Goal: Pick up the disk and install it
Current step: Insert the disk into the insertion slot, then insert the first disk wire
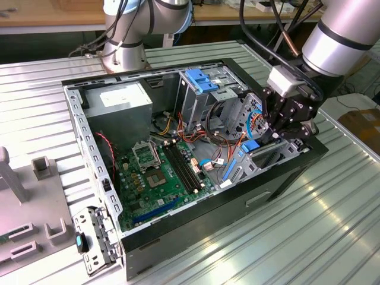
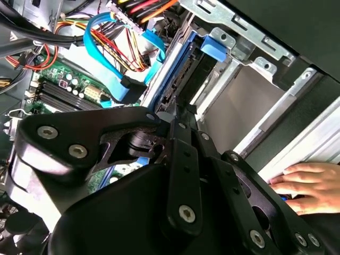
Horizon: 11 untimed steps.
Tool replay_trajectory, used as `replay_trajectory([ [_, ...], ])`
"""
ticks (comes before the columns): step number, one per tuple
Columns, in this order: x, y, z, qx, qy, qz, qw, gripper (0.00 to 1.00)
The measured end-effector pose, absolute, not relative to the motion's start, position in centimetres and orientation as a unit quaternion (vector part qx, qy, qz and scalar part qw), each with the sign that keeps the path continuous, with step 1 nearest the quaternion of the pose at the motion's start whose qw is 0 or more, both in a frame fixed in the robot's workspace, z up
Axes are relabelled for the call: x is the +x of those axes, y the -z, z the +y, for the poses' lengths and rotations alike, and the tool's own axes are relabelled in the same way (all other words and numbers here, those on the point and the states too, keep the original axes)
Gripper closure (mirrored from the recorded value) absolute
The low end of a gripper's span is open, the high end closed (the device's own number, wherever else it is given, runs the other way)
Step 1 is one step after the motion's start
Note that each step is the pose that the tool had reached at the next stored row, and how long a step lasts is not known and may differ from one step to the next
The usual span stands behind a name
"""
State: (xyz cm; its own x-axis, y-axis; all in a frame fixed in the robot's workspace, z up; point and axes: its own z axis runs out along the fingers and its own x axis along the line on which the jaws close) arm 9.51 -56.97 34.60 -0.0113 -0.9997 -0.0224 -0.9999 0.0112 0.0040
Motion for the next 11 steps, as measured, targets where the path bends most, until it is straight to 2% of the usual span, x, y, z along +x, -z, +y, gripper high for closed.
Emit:
replay_trajectory([
  [11, 9.51, -35.58, -56.97, -0.703, -0.009, 0.711, 0.007, 0.89],
])
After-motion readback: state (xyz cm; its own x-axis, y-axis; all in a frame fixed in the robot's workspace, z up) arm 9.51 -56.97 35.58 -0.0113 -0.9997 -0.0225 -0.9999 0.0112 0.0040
